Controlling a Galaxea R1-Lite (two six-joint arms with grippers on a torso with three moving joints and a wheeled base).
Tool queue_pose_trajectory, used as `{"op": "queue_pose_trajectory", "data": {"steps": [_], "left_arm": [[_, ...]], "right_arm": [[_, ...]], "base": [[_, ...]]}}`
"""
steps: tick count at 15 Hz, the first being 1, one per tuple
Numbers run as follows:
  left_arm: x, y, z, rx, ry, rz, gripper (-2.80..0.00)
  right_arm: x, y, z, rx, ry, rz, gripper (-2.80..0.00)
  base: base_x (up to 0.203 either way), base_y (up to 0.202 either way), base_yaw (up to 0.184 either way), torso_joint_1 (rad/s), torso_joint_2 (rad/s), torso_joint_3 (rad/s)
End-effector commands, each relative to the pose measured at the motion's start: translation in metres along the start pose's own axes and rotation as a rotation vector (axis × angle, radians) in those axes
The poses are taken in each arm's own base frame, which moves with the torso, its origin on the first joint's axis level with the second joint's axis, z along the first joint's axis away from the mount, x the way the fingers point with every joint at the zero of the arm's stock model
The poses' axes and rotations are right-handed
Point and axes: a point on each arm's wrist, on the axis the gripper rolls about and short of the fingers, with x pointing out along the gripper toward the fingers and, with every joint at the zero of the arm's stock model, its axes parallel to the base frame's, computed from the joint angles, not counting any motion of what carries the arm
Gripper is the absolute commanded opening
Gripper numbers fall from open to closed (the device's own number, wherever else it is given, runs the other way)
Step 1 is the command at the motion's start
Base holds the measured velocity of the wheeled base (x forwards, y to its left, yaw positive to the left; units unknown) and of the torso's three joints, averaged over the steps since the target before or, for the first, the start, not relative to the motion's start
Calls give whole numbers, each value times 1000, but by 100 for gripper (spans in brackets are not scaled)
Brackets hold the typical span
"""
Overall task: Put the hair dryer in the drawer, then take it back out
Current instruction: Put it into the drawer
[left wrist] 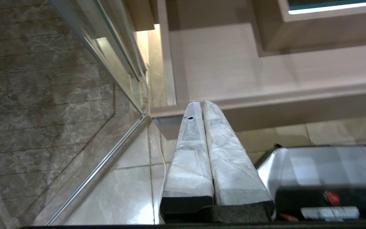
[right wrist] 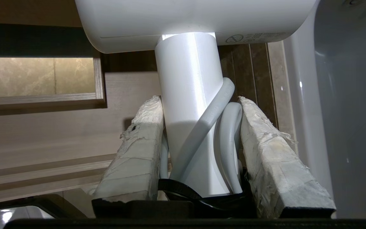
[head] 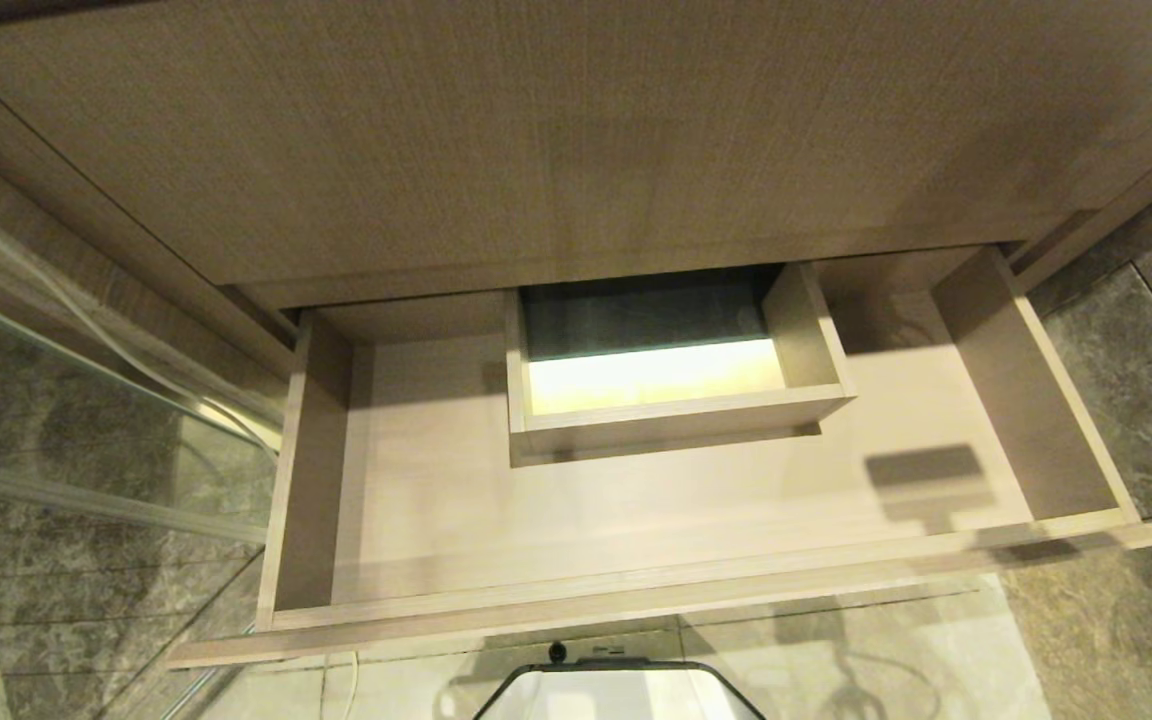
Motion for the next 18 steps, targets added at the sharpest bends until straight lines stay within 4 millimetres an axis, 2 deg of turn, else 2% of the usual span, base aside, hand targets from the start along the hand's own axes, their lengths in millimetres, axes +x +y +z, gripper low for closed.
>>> {"op": "queue_pose_trajectory", "data": {"steps": [1,10,18], "left_arm": [[0,0,0,0,2,0,-280],[0,0,0,0,3,0,-280],[0,0,0,0,0,0,-280]], "right_arm": [[0,1,-3,-1,9,4,-280],[4,2,-8,0,23,8,-280],[8,3,-13,-1,38,15,-280]], "base": [[0,0,0,2,389,329],[0,0,0,-46,353,324],[0,0,0,-49,315,240]]}}
